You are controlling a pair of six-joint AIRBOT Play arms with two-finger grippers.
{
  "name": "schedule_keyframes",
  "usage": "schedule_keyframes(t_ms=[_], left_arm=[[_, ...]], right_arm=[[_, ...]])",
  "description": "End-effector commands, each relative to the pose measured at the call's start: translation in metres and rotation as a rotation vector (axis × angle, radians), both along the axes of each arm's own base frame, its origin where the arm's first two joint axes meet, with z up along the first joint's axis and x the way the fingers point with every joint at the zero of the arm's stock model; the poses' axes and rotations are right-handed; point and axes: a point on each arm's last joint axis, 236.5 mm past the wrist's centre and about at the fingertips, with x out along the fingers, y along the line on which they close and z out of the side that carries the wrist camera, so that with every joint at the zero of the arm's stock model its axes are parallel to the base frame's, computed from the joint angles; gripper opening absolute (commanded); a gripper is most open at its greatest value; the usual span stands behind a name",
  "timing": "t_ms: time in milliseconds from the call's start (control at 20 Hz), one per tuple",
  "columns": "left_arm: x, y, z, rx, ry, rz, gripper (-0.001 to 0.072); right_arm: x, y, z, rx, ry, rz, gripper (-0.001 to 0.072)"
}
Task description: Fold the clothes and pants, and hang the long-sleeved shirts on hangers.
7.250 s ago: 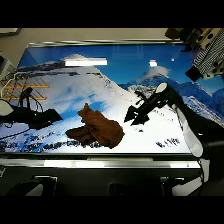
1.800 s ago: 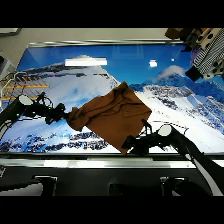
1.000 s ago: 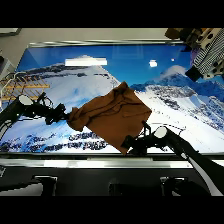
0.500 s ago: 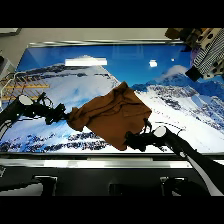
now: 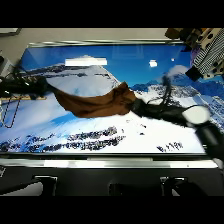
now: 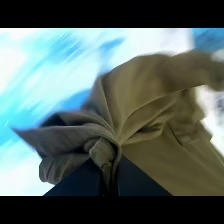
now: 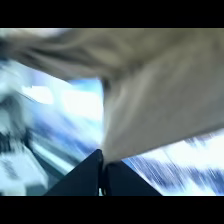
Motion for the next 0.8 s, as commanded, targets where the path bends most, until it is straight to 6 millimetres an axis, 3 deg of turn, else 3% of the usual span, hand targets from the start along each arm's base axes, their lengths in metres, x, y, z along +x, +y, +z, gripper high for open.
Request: schedule_keyframes(t_ms=[0,100,200,300,400,500,600,700,750], left_arm=[[-0.008,0.016,0.169,-0.002,-0.384,0.016,0.0021],[-0.041,0.027,0.256,0.049,-0.583,0.074,0.0021],[-0.086,0.031,0.325,0.098,-0.753,0.132,0.0021],[-0.135,0.031,0.381,0.109,-0.903,0.235,0.0021],[-0.173,0.038,0.414,0.168,-1.014,0.350,0.0020],[-0.197,0.055,0.425,0.271,-1.059,0.460,0.0021],[-0.201,0.071,0.421,0.326,-1.034,0.524,0.0020],[-0.182,0.080,0.401,0.326,-0.962,0.520,0.0020],[-0.165,0.086,0.381,0.314,-0.896,0.509,0.0020]], right_arm=[[-0.032,-0.025,0.181,0.023,-0.456,-0.020,0.0030],[-0.077,-0.036,0.269,0.038,-0.690,-0.033,0.0030],[-0.127,-0.047,0.336,0.068,-0.873,-0.052,0.0030],[-0.168,-0.057,0.381,0.109,-0.990,-0.076,0.0030],[-0.187,-0.068,0.405,0.121,-1.050,-0.122,0.0030],[-0.177,-0.084,0.406,0.092,-1.018,-0.211,0.0030],[-0.145,-0.101,0.383,0.026,-0.894,-0.311,0.0030],[-0.103,-0.115,0.342,-0.073,-0.711,-0.384,0.0030],[-0.079,-0.120,0.314,-0.136,-0.602,-0.406,0.0030]])
